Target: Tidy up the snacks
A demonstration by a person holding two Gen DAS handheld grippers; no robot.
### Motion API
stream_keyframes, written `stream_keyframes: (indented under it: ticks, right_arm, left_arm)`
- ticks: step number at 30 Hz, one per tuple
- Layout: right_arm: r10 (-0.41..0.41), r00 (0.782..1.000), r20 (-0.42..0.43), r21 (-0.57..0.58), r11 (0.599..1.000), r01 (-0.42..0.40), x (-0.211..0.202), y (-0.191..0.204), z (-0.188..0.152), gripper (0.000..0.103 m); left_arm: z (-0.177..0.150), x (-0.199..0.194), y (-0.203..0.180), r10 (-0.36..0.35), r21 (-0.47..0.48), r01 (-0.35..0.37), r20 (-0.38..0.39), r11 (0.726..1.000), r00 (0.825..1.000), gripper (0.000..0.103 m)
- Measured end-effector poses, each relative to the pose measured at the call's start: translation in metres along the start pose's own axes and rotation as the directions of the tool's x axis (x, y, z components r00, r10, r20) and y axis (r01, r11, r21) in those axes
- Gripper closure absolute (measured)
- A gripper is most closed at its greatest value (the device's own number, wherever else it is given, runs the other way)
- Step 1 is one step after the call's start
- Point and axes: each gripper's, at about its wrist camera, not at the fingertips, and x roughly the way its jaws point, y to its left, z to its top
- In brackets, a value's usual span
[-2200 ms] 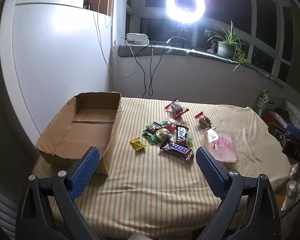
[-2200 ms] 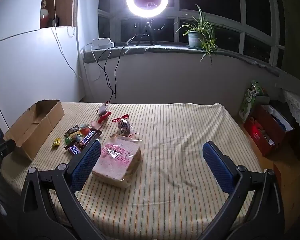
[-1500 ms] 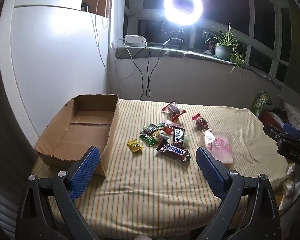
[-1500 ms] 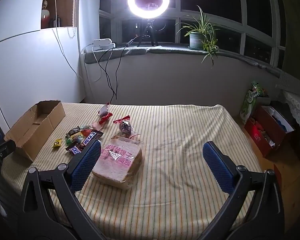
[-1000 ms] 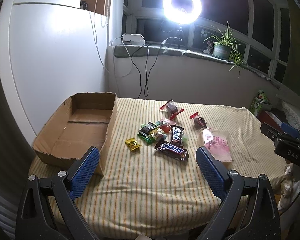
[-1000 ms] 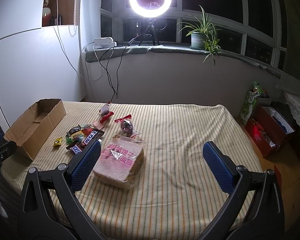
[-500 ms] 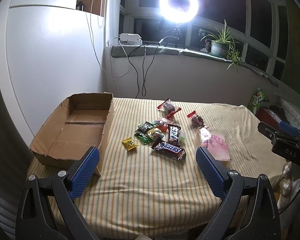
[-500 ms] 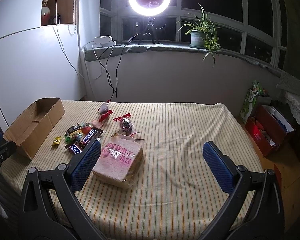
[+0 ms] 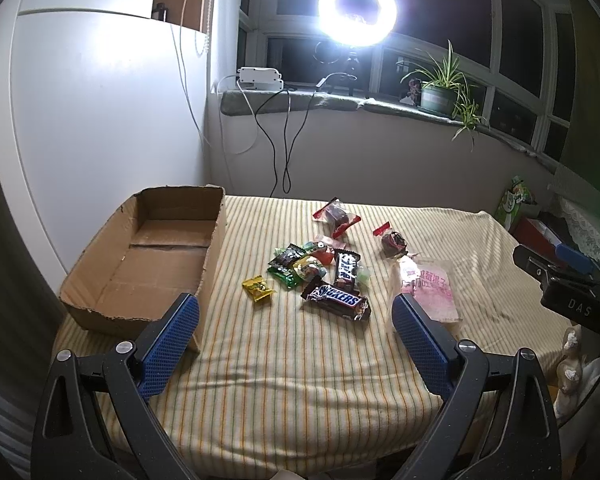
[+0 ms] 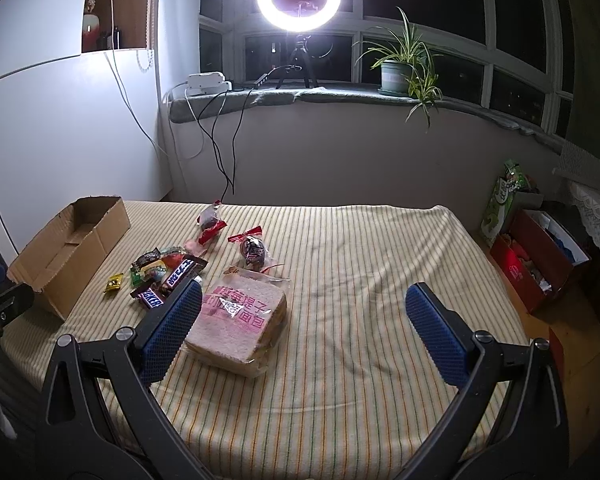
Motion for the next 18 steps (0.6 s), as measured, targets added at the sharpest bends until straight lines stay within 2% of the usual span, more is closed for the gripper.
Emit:
stream_keyframes:
  ticks: [18]
  right_arm:
    - [0.001,1.000,-0.017,-0.004,1.000,-0.001,0.006,0.003,-0.002,0.000]
  left_arm:
    - [0.000,0.010,-0.002,-0.025,-0.006,0.025,-0.027,1.000,0.999,0.006]
